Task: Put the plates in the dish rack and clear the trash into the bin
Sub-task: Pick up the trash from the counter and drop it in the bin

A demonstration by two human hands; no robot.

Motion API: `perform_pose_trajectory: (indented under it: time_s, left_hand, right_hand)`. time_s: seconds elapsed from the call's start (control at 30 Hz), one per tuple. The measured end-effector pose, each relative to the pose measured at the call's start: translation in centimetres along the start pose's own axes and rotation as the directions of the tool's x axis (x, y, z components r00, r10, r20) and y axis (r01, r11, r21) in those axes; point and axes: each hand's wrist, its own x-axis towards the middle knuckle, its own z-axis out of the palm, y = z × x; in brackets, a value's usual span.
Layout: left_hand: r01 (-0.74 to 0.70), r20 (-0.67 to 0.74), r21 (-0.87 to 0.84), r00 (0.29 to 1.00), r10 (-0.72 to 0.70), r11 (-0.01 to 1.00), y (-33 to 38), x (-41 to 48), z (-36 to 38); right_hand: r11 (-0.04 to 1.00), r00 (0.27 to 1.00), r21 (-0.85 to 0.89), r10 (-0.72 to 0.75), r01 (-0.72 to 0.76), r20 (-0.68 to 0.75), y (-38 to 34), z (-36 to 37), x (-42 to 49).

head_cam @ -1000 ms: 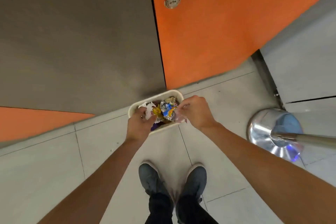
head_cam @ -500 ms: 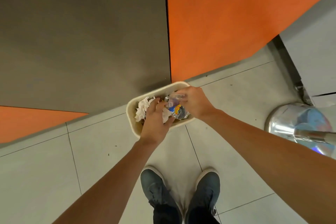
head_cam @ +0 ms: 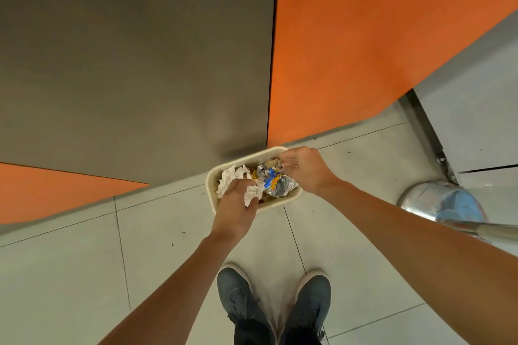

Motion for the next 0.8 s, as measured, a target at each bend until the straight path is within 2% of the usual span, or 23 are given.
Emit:
perform_pose_trajectory:
  time_s: [0.07,0.13,0.27,0.37,0.47,0.6,0.8]
  left_hand:
    - [0.020,-0.010,-0.020,1.000,-0.020,1.000,0.1,-0.8,-0.1]
    - [0.025,0.001,-0.043,1.000,-0.025,0.999,0.6,-1.7,-0.8]
    - [0.028,0.043,-0.106,0.999,-0.023,0.994,2.9,-2.6,-3.5]
    - [0.007,-0.016,-0.136,1.000,-0.009,0.991,5.9,-3.2,-6.3]
    - [-0.075,-0.077,-0.110,0.995,0.066,0.991,9.5,-4.6,-9.0]
    - [-0.156,-0.164,-0.156,0.978,0.130,0.975,14.3,-7.4,-12.6]
    - [-0.054,-0.255,-0.255,0.967,-0.013,0.966,19.8,-14.4,-17.8]
  right_hand:
    - [1.000,1.000,0.021,0.013,-0.013,-0.013,-0.3,0.1,-0.6]
    - [0.999,0.999,0.039,0.004,-0.005,0.042,-1.0,-0.1,-2.1]
    - [0.996,0.990,0.017,-0.083,0.082,0.114,-3.3,-1.9,-4.7]
    - [0.986,0.980,-0.023,-0.161,0.165,0.118,-6.1,-4.4,-6.3]
    - [0.966,0.964,-0.084,-0.232,0.243,0.131,-9.5,-6.5,-8.1]
    - [0.938,0.942,-0.114,-0.315,0.327,0.113,-12.9,-9.6,-11.0]
    - [0.940,0.936,-0.003,-0.340,0.341,0.092,-17.7,-14.1,-17.9]
